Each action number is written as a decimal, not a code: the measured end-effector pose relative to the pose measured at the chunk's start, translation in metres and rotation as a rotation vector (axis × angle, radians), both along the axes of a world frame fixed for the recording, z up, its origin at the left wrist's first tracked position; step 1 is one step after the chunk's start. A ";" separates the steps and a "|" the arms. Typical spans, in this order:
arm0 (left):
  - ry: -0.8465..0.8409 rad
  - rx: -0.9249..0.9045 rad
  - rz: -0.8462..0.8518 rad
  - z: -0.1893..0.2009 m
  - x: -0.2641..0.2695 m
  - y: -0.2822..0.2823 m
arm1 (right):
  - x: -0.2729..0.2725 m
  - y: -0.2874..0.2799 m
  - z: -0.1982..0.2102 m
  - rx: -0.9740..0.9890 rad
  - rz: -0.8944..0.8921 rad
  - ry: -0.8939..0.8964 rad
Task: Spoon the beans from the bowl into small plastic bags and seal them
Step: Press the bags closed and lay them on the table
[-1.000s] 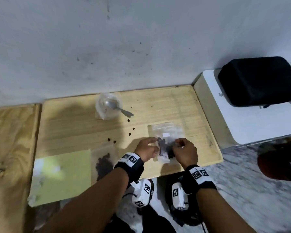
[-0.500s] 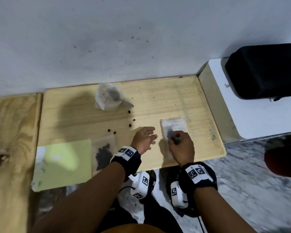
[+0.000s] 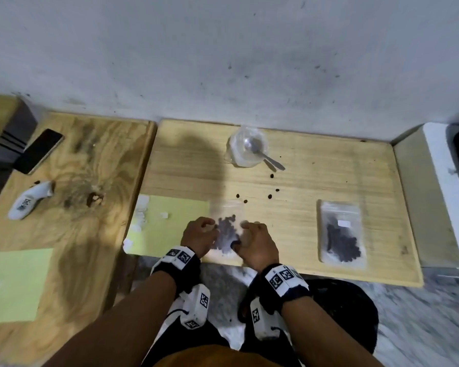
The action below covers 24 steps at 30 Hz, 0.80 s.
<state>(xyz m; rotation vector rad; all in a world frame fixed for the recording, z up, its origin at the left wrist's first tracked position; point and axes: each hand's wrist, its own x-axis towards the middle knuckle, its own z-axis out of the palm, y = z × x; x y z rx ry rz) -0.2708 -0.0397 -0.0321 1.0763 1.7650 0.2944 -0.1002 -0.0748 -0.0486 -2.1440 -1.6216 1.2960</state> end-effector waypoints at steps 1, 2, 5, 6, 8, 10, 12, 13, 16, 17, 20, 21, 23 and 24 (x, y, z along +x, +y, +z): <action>-0.023 -0.002 0.008 -0.002 -0.002 -0.001 | -0.005 0.000 -0.001 0.000 -0.005 -0.008; -0.048 -0.003 0.015 -0.004 -0.003 -0.001 | -0.009 0.000 -0.003 -0.002 -0.017 -0.008; -0.146 -0.026 0.048 -0.007 -0.007 0.001 | -0.016 0.001 -0.006 0.007 -0.075 0.018; -0.187 -0.049 0.084 -0.008 -0.008 0.002 | -0.019 0.003 -0.006 0.008 -0.118 0.048; -0.260 -0.083 0.159 -0.012 -0.011 0.004 | -0.022 0.006 -0.008 0.004 -0.228 0.125; -0.299 -0.078 0.181 -0.012 -0.011 0.004 | -0.022 0.010 -0.008 -0.004 -0.311 0.181; -0.364 -0.034 0.198 -0.007 -0.013 0.005 | -0.025 0.012 -0.006 -0.011 -0.403 0.262; -0.380 -0.003 0.196 -0.005 -0.016 0.005 | -0.027 0.014 -0.003 -0.012 -0.438 0.303; -0.410 0.089 0.179 0.004 -0.028 0.010 | -0.041 0.024 0.007 0.026 -0.440 0.393; -0.408 0.125 0.179 0.007 -0.035 0.013 | -0.048 0.029 0.011 0.042 -0.425 0.420; -0.370 0.234 0.229 0.016 -0.065 0.024 | -0.073 0.046 0.023 0.099 -0.384 0.478; -0.371 0.264 0.273 0.018 -0.079 0.027 | -0.084 0.051 0.025 0.119 -0.377 0.492; -0.342 0.318 0.357 0.018 -0.107 0.034 | -0.103 0.057 0.025 0.150 -0.353 0.486; -0.322 0.337 0.390 0.018 -0.121 0.038 | -0.111 0.058 0.024 0.152 -0.326 0.455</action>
